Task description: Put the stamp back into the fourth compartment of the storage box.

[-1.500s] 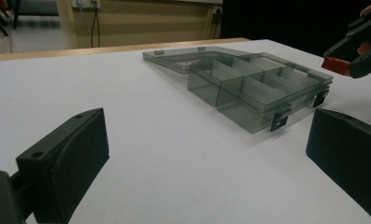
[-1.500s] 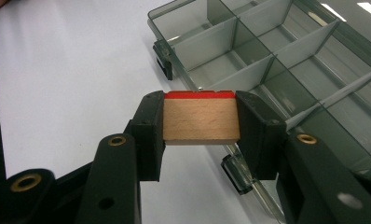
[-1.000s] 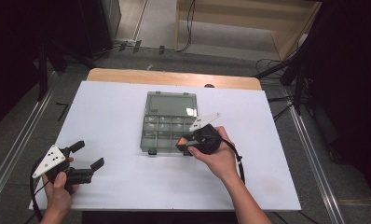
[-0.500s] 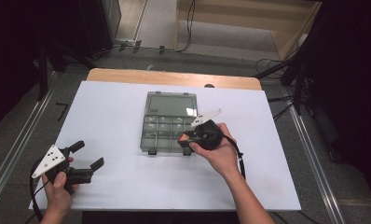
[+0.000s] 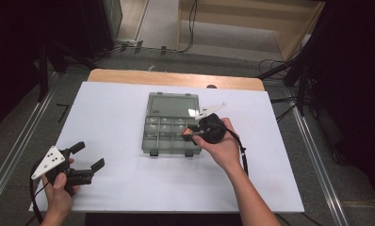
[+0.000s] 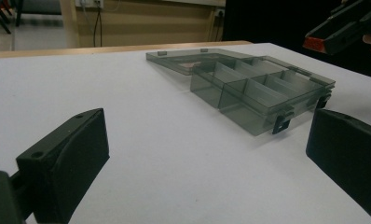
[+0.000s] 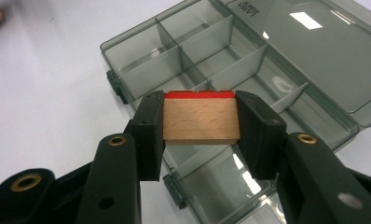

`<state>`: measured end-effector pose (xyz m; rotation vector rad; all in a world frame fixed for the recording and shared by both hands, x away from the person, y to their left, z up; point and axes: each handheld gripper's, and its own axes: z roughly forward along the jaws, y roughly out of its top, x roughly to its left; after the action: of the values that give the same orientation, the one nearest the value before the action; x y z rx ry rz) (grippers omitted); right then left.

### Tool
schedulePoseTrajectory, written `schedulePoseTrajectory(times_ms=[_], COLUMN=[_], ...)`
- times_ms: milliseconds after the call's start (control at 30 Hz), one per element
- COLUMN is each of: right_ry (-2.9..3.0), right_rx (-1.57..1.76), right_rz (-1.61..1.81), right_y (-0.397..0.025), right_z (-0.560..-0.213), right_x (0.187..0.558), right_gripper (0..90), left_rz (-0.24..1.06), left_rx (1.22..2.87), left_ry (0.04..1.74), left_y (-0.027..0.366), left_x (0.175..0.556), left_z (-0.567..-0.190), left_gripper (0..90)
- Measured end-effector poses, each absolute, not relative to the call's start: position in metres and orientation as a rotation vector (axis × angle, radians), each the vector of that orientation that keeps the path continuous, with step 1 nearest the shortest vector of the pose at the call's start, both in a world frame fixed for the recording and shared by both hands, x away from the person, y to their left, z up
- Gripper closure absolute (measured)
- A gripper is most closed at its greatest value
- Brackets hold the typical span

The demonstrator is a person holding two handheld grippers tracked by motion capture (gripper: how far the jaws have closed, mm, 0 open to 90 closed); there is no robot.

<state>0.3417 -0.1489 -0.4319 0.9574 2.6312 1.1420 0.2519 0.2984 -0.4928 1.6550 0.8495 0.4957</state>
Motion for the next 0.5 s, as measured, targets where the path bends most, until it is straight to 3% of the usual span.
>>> schedulePoseTrajectory(times_ms=[500], right_ry=[2.615], right_rx=[1.041], right_rz=[1.146], right_y=[-0.153], right_z=[-0.437], right_x=[0.363], right_gripper=[53.5], left_rz=[0.491], left_rx=[1.645], left_ry=[0.863], left_y=[0.299], left_x=[0.253], left_z=[-0.493], left_gripper=[0.0])
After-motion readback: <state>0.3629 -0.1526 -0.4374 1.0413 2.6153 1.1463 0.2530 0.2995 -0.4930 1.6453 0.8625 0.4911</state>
